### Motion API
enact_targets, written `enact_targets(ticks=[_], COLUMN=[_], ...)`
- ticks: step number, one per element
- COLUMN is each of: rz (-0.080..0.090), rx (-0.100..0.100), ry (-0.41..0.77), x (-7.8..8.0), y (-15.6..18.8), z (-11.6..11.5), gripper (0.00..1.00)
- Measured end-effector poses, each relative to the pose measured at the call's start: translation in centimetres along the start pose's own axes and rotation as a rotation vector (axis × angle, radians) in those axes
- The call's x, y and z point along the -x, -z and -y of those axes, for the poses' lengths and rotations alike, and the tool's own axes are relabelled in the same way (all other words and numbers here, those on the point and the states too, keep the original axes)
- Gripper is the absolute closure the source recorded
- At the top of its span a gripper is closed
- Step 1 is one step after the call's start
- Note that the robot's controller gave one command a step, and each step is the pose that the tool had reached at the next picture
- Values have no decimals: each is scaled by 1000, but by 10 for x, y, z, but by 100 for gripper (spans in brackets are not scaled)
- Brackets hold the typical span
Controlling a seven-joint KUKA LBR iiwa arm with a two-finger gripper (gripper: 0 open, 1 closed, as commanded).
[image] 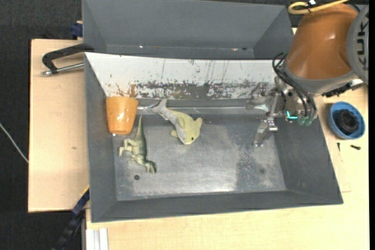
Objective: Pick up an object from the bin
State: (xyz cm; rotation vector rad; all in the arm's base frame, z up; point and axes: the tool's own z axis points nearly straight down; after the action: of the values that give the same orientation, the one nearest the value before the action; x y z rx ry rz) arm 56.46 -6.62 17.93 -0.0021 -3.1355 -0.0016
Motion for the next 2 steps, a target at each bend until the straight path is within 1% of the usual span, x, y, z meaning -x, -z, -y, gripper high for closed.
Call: enact_targets(ticks=[1,2], rz=[4,13], rx=[4,-2], ry=[-61,1], x=[38,13], y=[-68,-107], z=[-69,-124], gripper=[0,0])
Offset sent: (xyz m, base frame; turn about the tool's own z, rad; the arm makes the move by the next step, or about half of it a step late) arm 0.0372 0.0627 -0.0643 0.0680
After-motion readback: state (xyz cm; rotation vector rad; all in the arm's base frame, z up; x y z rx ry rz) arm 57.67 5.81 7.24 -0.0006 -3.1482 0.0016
